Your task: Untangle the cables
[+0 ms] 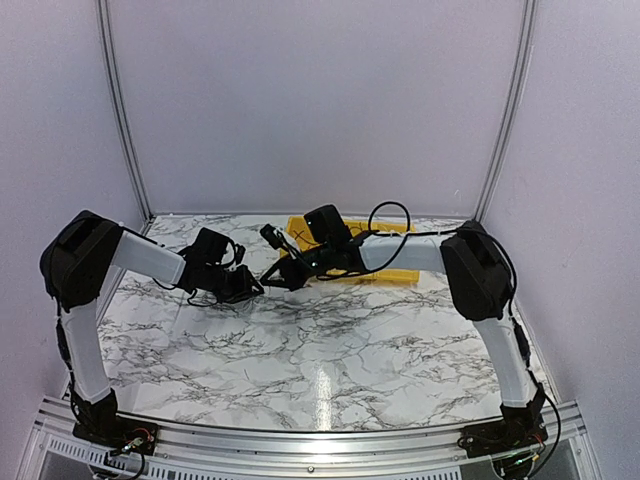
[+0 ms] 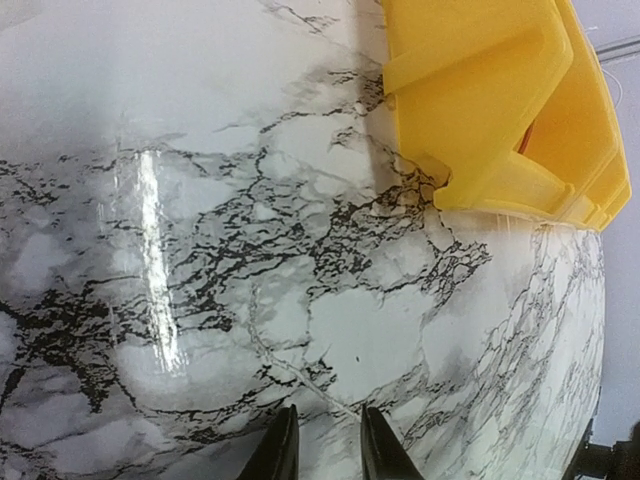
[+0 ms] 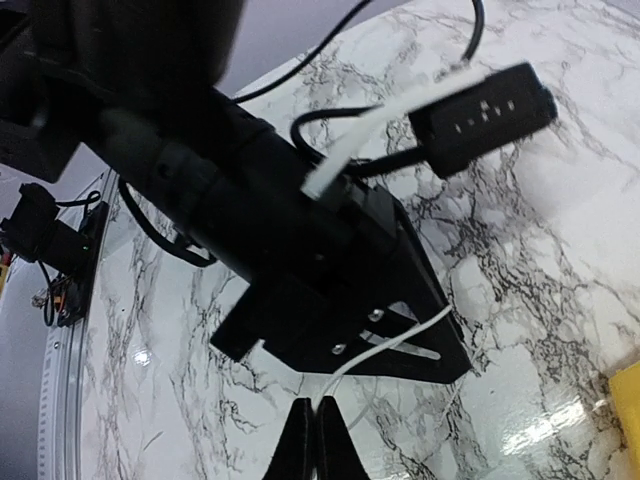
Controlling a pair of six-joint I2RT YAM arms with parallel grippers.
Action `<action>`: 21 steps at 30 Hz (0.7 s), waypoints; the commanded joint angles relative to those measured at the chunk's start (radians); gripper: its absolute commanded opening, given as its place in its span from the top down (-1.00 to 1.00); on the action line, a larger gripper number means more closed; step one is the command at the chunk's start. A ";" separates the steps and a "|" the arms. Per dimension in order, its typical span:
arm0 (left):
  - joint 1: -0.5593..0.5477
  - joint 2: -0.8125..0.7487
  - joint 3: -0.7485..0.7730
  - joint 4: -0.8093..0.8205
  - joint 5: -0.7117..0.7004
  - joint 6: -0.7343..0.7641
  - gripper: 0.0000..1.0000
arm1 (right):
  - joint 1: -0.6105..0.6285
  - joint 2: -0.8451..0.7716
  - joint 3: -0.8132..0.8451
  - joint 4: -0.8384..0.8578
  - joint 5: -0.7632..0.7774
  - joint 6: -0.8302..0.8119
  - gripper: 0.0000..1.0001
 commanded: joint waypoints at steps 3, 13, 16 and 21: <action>0.000 0.035 -0.002 0.001 -0.061 -0.007 0.61 | -0.040 -0.202 0.071 -0.019 -0.056 -0.114 1.00; 0.000 0.068 -0.049 0.016 -0.071 0.003 0.83 | -0.152 -0.356 0.184 0.034 -0.048 0.041 1.00; 0.000 0.066 -0.051 0.016 -0.069 0.004 0.84 | -0.181 -0.379 0.195 0.023 -0.029 0.031 1.00; 0.000 0.036 -0.048 0.014 -0.064 -0.004 0.82 | -0.234 -0.427 0.127 -0.031 0.026 -0.050 1.00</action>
